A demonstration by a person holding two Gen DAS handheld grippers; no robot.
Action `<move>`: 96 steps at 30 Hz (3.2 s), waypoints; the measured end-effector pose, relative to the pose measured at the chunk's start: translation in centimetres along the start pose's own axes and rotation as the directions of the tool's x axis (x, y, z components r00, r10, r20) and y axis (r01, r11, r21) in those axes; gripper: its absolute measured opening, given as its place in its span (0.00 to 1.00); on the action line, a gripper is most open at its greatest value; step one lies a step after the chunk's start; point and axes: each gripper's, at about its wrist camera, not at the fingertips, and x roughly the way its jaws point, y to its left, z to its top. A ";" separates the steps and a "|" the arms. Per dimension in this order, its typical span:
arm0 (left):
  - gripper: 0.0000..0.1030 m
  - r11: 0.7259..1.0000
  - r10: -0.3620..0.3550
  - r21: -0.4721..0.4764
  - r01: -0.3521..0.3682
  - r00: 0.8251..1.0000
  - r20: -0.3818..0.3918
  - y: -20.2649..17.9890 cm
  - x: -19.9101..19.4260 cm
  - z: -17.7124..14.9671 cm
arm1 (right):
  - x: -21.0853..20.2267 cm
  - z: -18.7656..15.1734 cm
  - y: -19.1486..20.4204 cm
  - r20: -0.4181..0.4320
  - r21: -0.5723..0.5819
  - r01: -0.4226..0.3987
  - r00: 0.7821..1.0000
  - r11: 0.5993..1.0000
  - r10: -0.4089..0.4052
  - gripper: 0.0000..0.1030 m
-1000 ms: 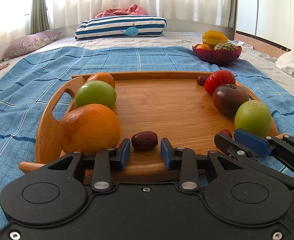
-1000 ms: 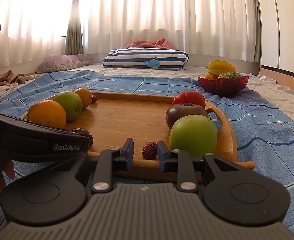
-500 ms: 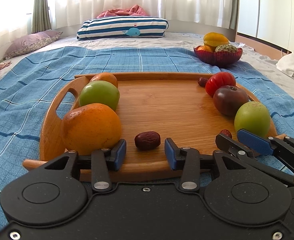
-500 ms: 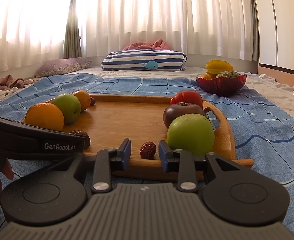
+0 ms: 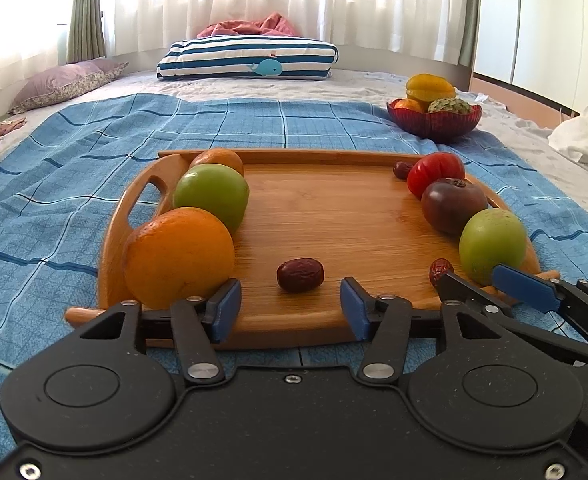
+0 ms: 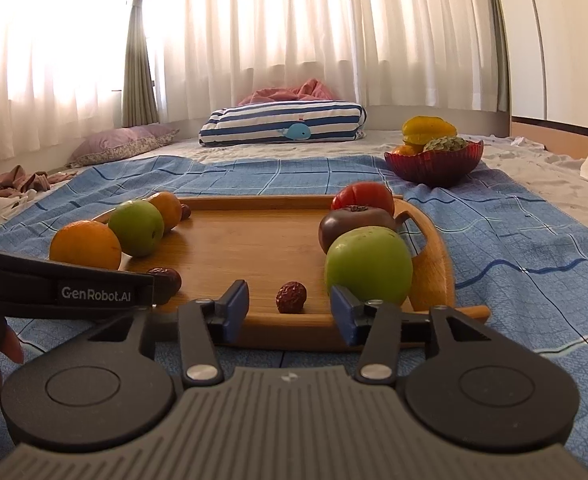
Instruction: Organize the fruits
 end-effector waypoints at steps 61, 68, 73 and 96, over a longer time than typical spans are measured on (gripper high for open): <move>1.00 0.996 0.086 -0.013 -0.087 0.994 -0.062 3.2 -0.9 -4.5 | 0.6 -1.6 0.3 -0.232 -0.052 0.103 0.966 0.993 -0.113 1.00; 1.00 0.996 0.078 -0.025 -0.080 0.994 -0.078 3.4 -0.9 -4.2 | 0.6 -1.7 0.5 -0.228 -0.067 0.107 0.966 0.992 -0.119 1.00; 1.00 0.997 0.076 -0.029 -0.078 0.994 -0.079 3.5 -0.8 -4.2 | 0.6 -1.7 0.7 -0.228 -0.072 0.108 0.966 0.992 -0.122 1.00; 1.00 0.996 0.084 -0.029 -0.086 0.994 -0.065 3.5 -0.8 -4.5 | 0.6 -1.7 0.7 -0.225 -0.075 0.111 0.966 0.991 -0.125 1.00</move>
